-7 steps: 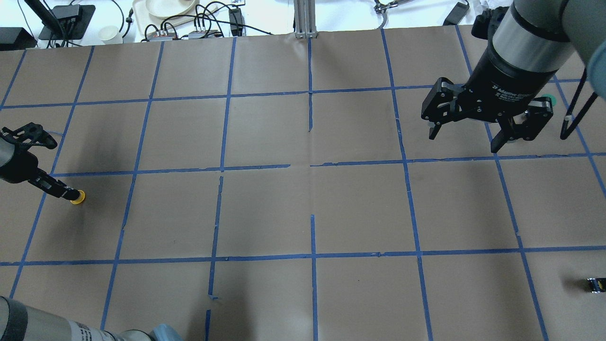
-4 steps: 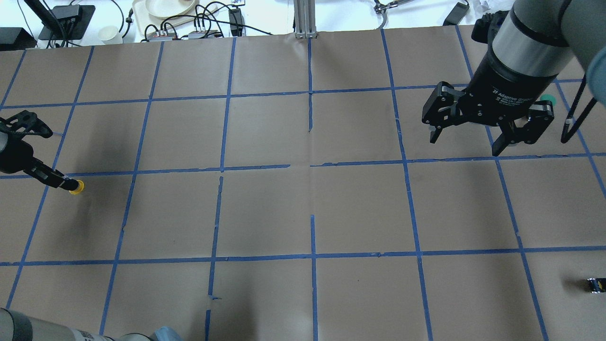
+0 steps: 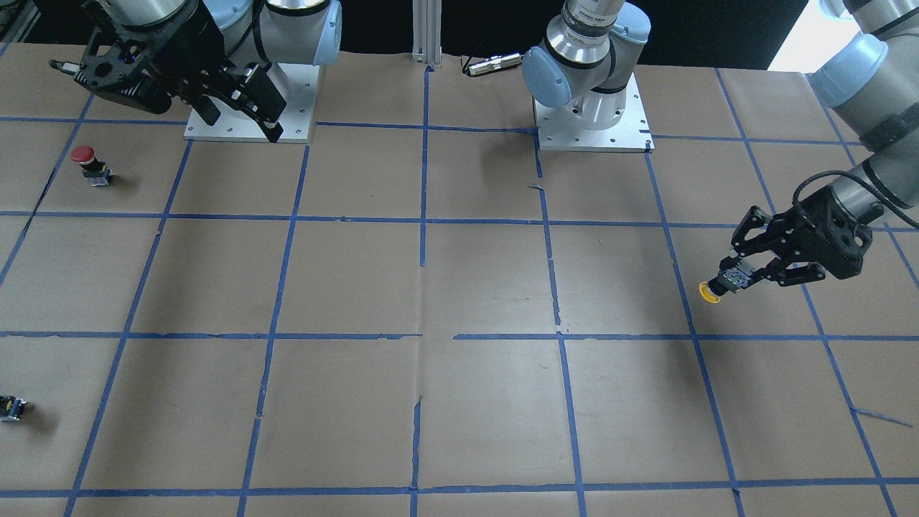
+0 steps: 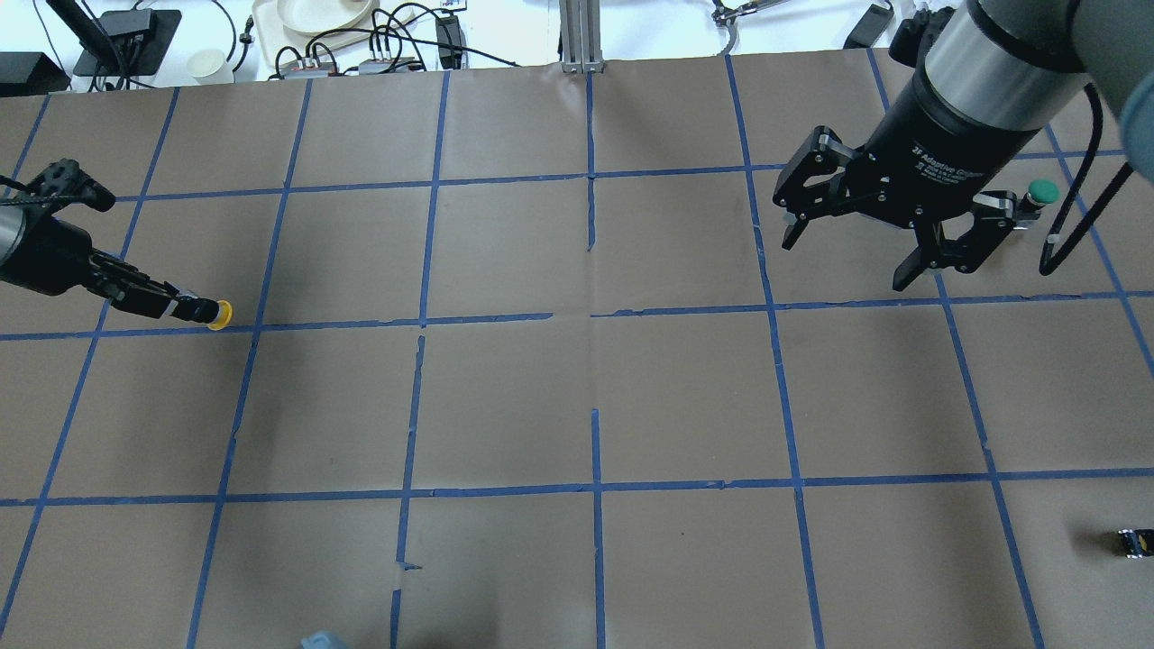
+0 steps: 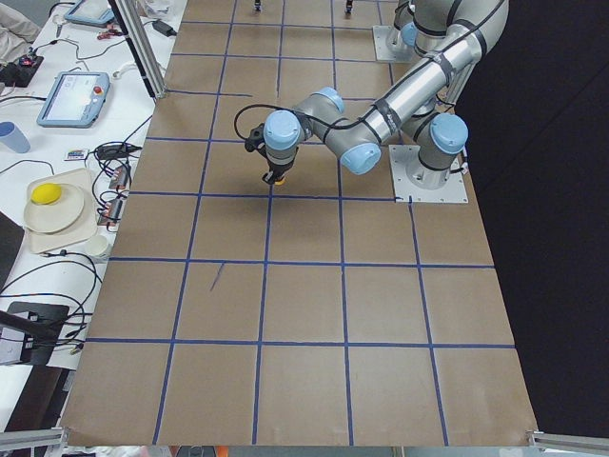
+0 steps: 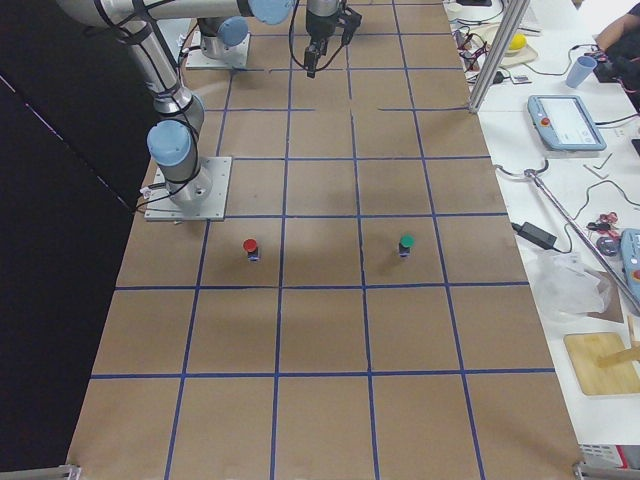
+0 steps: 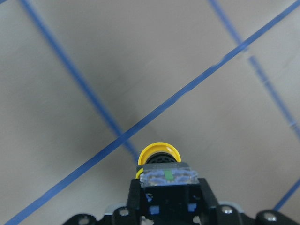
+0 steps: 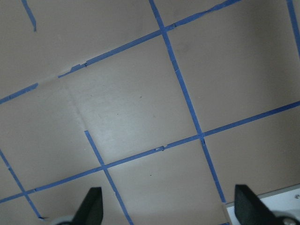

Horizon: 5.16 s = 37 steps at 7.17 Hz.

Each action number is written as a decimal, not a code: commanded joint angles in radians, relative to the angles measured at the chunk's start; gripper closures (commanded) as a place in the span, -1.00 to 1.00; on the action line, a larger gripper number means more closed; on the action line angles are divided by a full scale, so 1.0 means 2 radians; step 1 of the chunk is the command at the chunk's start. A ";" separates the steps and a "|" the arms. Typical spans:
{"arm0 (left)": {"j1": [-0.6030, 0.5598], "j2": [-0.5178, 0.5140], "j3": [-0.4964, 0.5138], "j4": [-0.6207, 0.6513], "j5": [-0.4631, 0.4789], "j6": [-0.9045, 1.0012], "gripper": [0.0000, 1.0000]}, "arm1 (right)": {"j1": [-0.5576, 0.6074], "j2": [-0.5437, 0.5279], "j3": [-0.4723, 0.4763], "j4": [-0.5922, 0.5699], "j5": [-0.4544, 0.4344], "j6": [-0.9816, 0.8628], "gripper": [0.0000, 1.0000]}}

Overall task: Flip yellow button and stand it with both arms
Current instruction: 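Lift the yellow button with the left gripper while the right arm approaches, then grasp the yellow cap with the right gripper beside the left gripper, then open and withdraw the left gripper while the right gripper carries the button away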

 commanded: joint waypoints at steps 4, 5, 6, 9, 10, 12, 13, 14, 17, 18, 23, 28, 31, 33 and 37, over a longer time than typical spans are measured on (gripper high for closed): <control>-0.088 0.064 -0.005 -0.200 -0.248 -0.130 0.86 | -0.052 0.037 -0.038 -0.007 0.204 0.121 -1.00; -0.109 0.079 -0.005 -0.223 -0.301 -0.165 0.86 | -0.051 0.038 -0.033 -0.006 0.265 0.134 -0.99; -0.128 0.084 0.001 -0.224 -0.349 -0.226 0.86 | -0.051 0.038 -0.017 -0.007 0.295 0.162 -0.99; -0.188 0.094 0.002 -0.221 -0.465 -0.316 0.86 | -0.019 0.039 0.006 -0.076 0.316 0.230 -0.99; -0.205 0.095 0.002 -0.220 -0.502 -0.333 0.86 | -0.018 0.043 0.006 -0.093 0.342 0.270 -0.99; -0.237 0.099 0.001 -0.217 -0.546 -0.372 0.86 | -0.008 0.055 0.005 -0.103 0.373 0.310 -0.99; -0.240 0.100 -0.002 -0.217 -0.553 -0.372 0.86 | 0.007 0.055 0.003 -0.124 0.376 0.337 -0.99; -0.242 0.101 0.000 -0.216 -0.556 -0.373 0.86 | 0.011 0.056 0.003 -0.152 0.382 0.371 -0.99; -0.243 0.100 -0.002 -0.216 -0.568 -0.369 0.86 | 0.011 0.056 0.004 -0.160 0.415 0.393 -0.99; -0.243 0.100 -0.003 -0.216 -0.568 -0.368 0.86 | 0.011 0.056 0.005 -0.160 0.420 0.393 -0.98; -0.243 0.098 -0.004 -0.216 -0.566 -0.367 0.86 | 0.011 0.057 0.006 -0.162 0.419 0.392 0.19; -0.243 0.100 -0.004 -0.217 -0.563 -0.414 -0.99 | 0.011 0.057 0.006 -0.161 0.419 0.391 0.62; -0.242 0.100 0.001 -0.217 -0.559 -0.447 -0.99 | -0.009 0.057 0.004 -0.173 0.393 0.365 0.67; -0.242 0.093 0.006 -0.176 -0.410 -0.470 -0.99 | -0.057 0.056 0.006 -0.173 0.315 0.293 0.67; -0.242 0.072 0.033 -0.021 -0.108 -0.565 -0.99 | -0.084 0.057 0.007 -0.103 0.093 0.122 0.84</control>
